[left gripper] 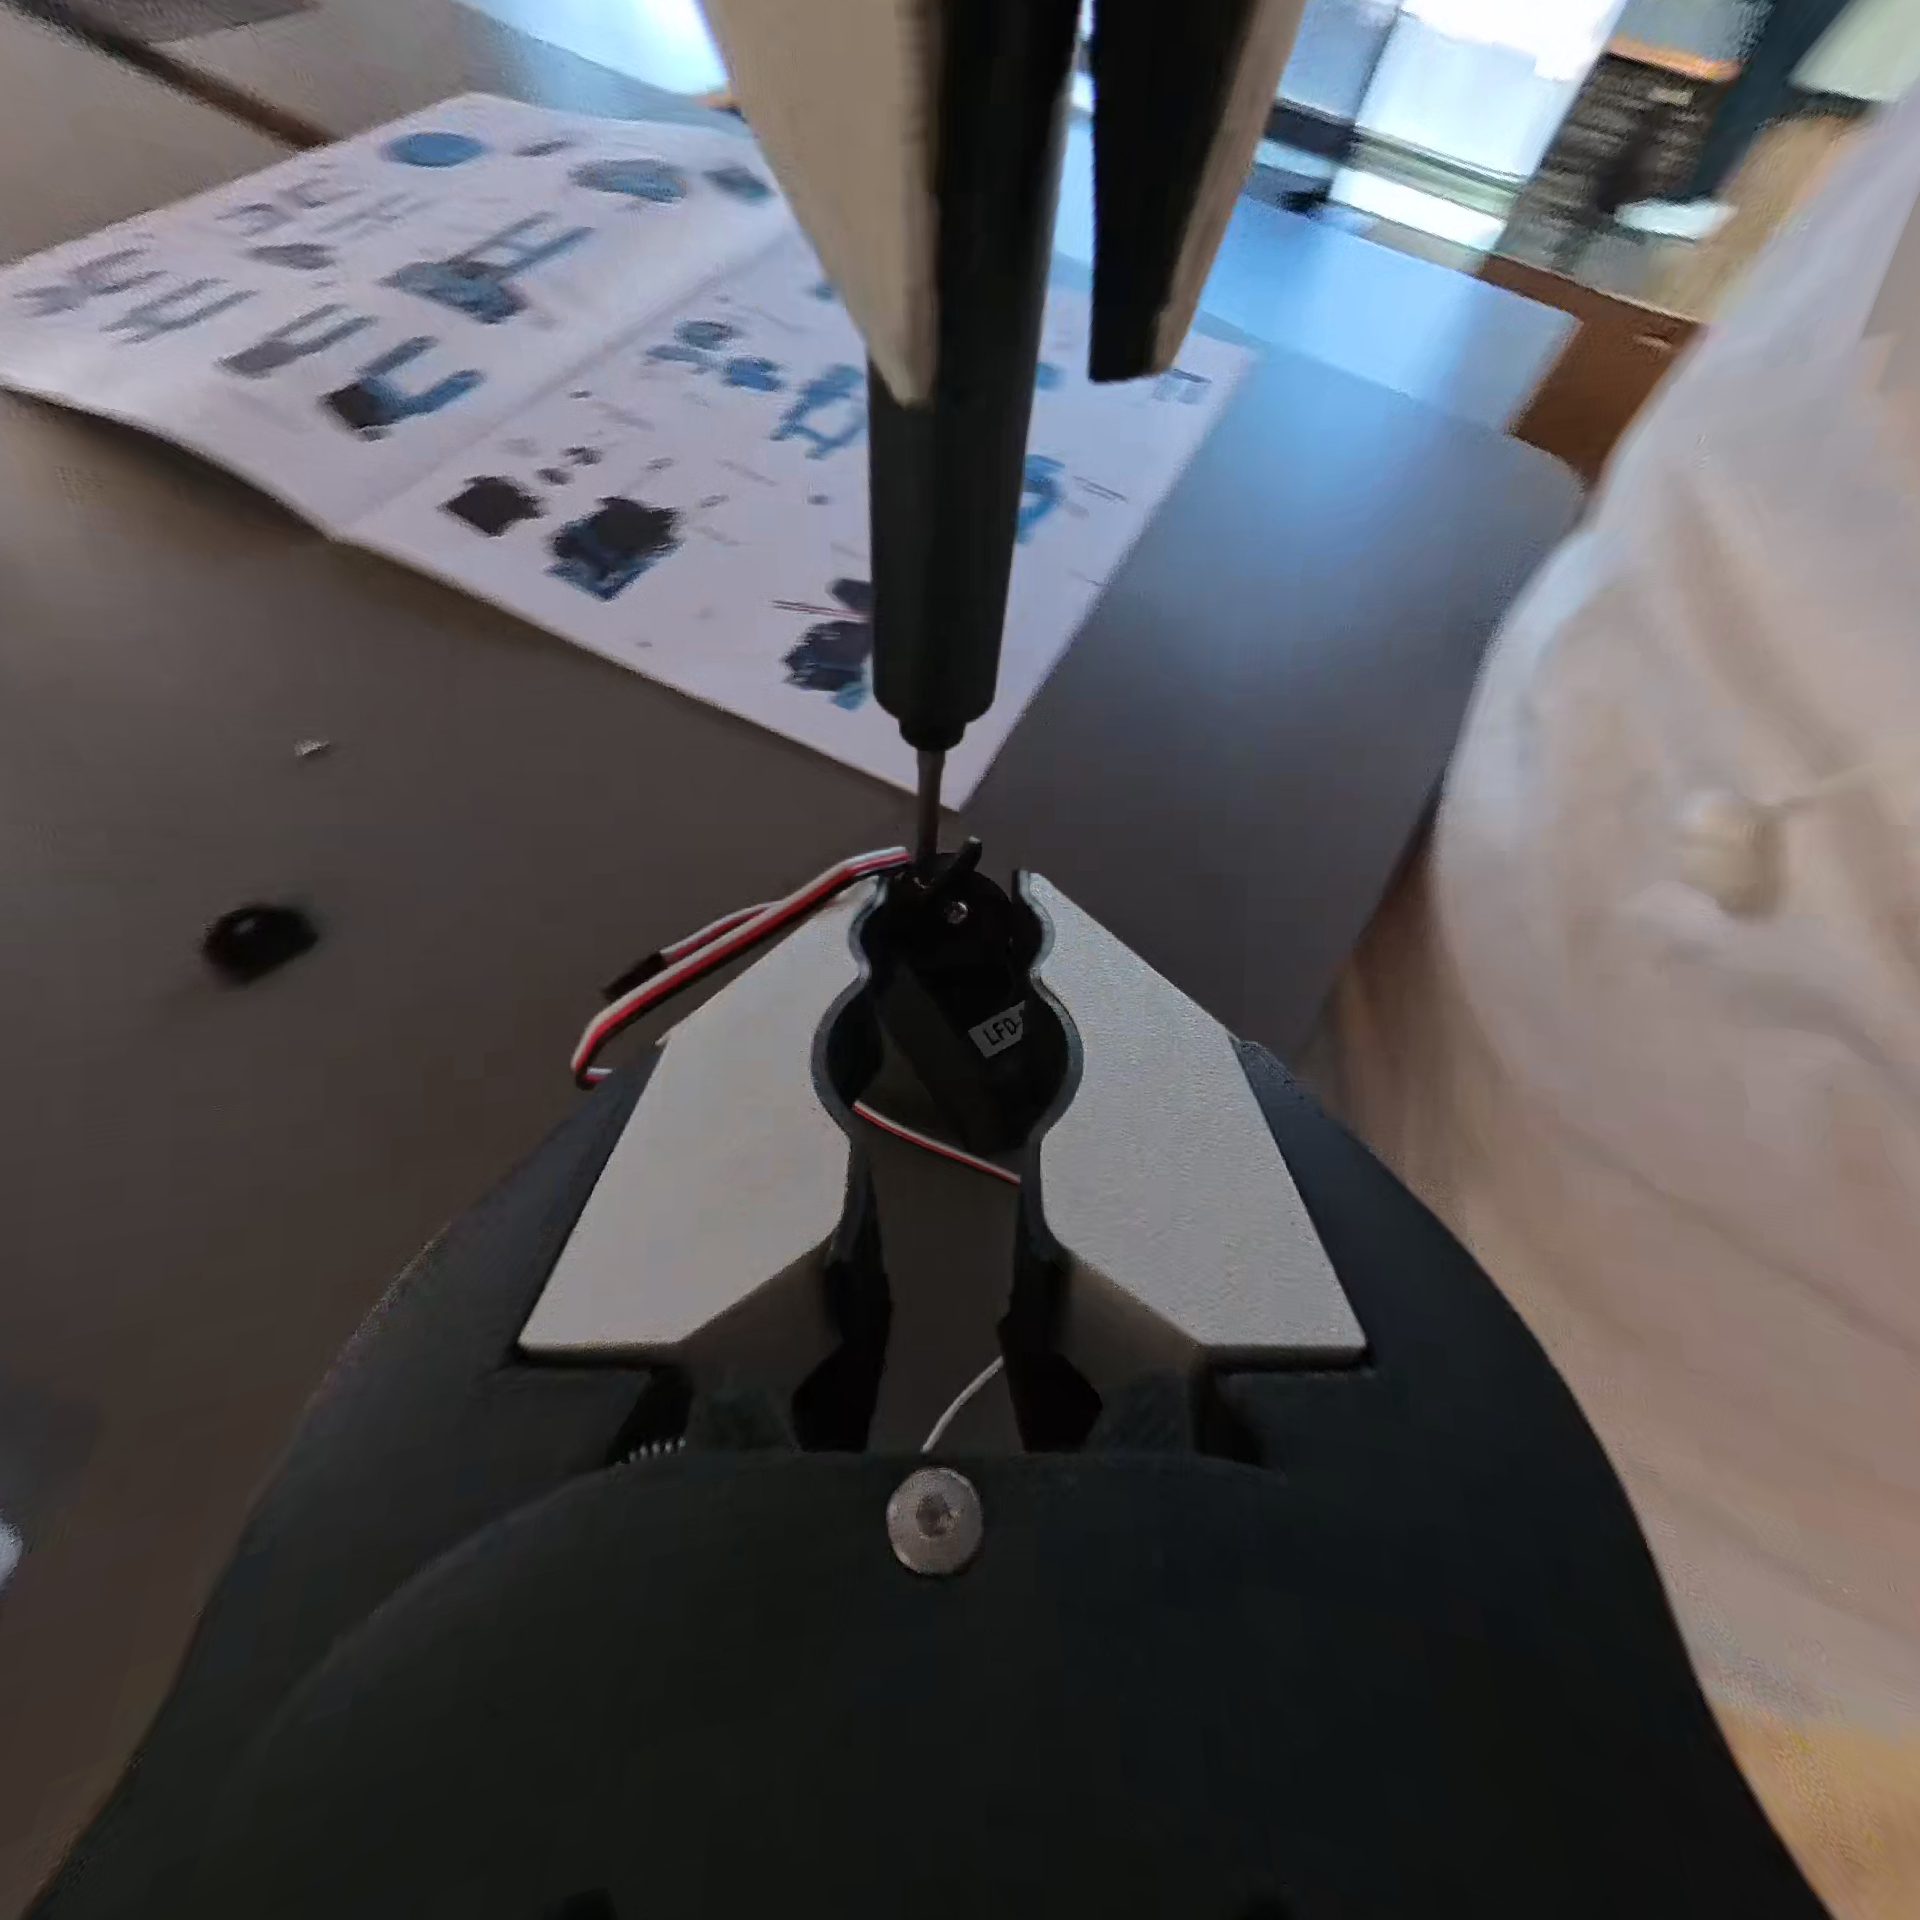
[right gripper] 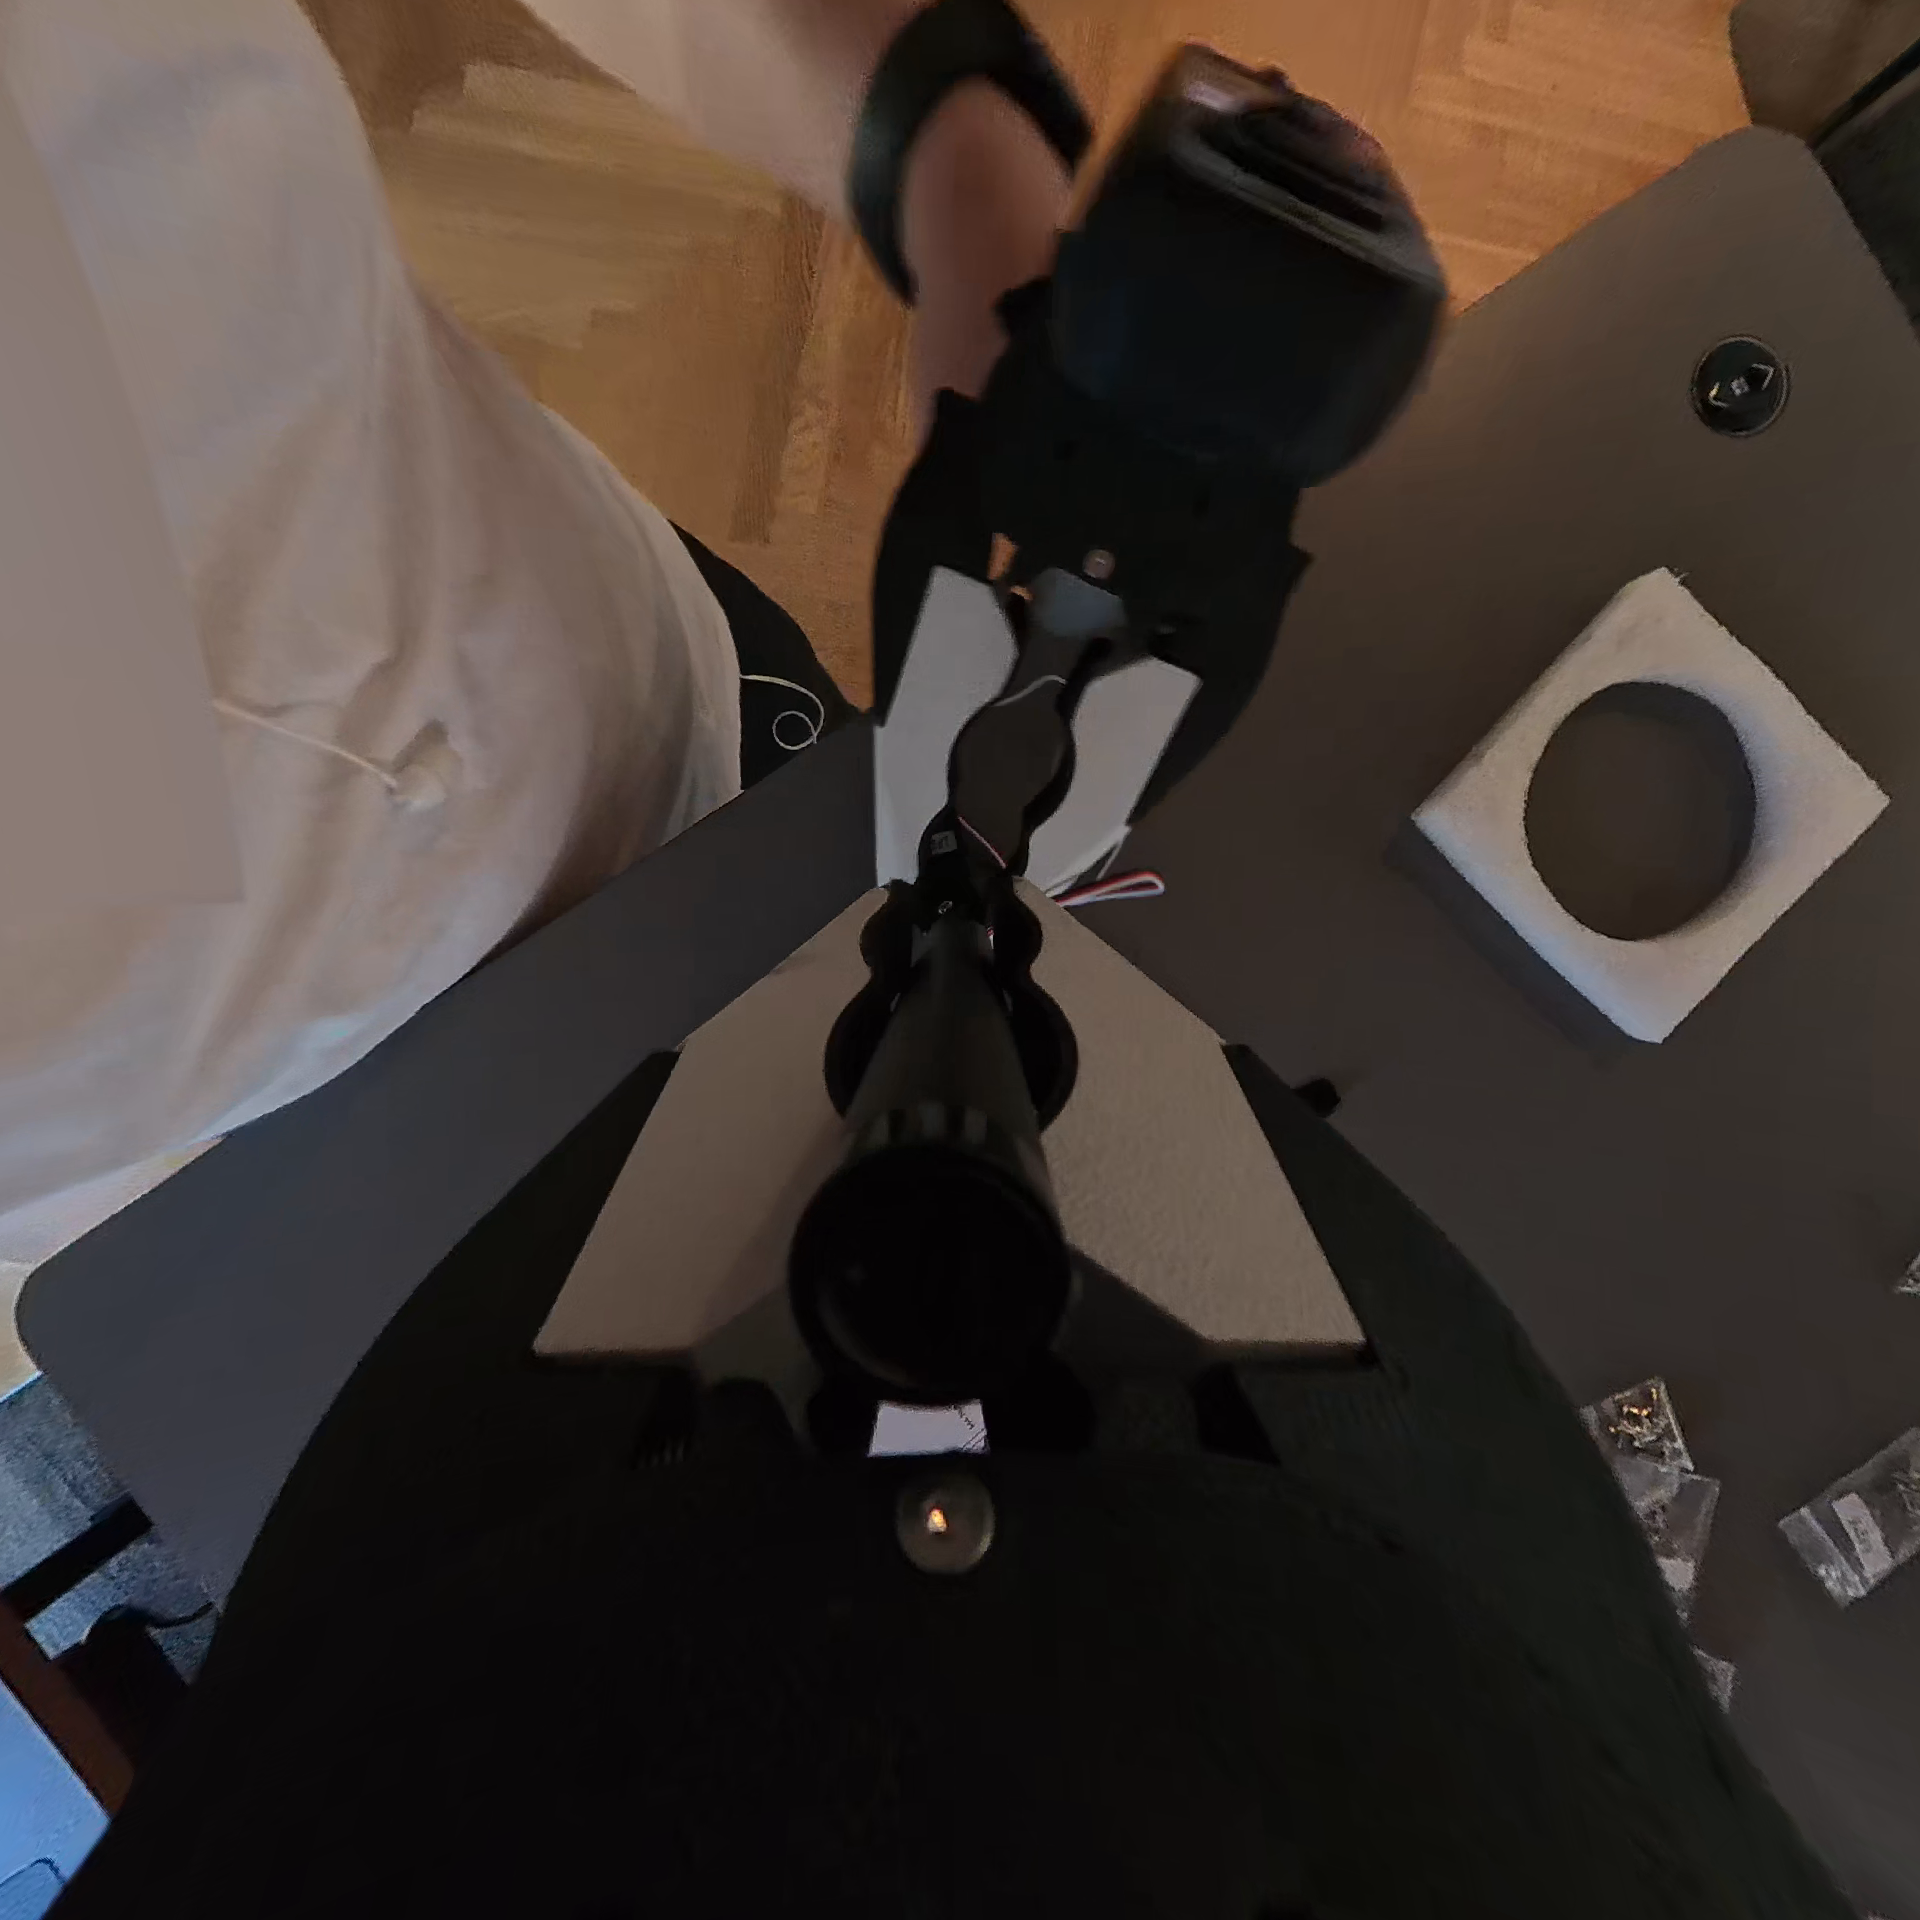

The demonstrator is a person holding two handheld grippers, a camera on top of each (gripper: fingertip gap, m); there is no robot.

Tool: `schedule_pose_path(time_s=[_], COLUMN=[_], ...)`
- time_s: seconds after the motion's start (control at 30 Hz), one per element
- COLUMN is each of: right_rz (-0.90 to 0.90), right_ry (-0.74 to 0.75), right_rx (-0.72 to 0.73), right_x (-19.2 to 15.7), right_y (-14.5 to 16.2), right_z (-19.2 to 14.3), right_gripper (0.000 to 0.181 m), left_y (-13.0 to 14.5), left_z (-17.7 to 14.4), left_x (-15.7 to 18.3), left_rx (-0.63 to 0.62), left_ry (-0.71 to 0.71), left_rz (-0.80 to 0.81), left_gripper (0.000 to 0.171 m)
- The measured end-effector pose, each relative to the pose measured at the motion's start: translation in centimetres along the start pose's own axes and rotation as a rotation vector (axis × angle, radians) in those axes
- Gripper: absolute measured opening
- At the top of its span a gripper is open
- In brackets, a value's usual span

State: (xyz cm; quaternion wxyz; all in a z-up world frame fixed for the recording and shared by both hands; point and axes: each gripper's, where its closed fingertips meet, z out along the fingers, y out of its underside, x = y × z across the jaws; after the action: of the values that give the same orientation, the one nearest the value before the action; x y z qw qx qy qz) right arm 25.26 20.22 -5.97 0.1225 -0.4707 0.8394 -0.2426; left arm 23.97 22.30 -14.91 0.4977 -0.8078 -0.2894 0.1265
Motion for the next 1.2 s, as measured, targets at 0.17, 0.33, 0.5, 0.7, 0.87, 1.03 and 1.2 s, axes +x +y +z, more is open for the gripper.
schedule_pose_path(time_s=[0.17, 0.33, 0.5, 0.7, 0.87, 1.03, 1.2], right_rz=[0.035, 0.108, 0.136, 0.117, 0.125, 0.181, 0.211], right_ry=[0.019, 0.07, 0.085, 0.06, 0.052, 0.077, 0.096], right_rx=[-0.016, -0.008, -0.006, -0.006, -0.006, -0.006, 0.003], right_x=[0.3, 0.4, 0.3, -0.1, 0.1, 0.7, 0.8], right_y=[0.2, 0.1, 0.0, -0.1, 0.0, 0.0, 0.4], right_z=[-0.1, 0.0, 0.0, 0.0, 0.0, -0.1, -0.2], right_gripper=[0.016, 0.016, 0.016, 0.015, 0.015, 0.015, 0.015], left_y=[-0.1, 0.2, 2.6, 2.8, 2.9, 3.9, 0.0], left_z=[-0.1, -1.0, -1.3, -0.9, -1.0, -2.3, -4.1], left_x=[0.0, -1.2, -1.0, -0.5, -2.1, -3.9, -2.3], left_rx=[-0.026, 0.035, -0.079, -0.181, -0.22, -0.24, 0.093], left_ry=[0.24, -0.106, -0.299, -0.004, 0.243, 0.134, -0.207], left_rz=[0.018, -0.064, -0.03, 0.212, 0.365, 0.191, -0.06], left_gripper=[0.021, 0.054, 0.032, 0.02, 0.028, 0.037, 0.041])
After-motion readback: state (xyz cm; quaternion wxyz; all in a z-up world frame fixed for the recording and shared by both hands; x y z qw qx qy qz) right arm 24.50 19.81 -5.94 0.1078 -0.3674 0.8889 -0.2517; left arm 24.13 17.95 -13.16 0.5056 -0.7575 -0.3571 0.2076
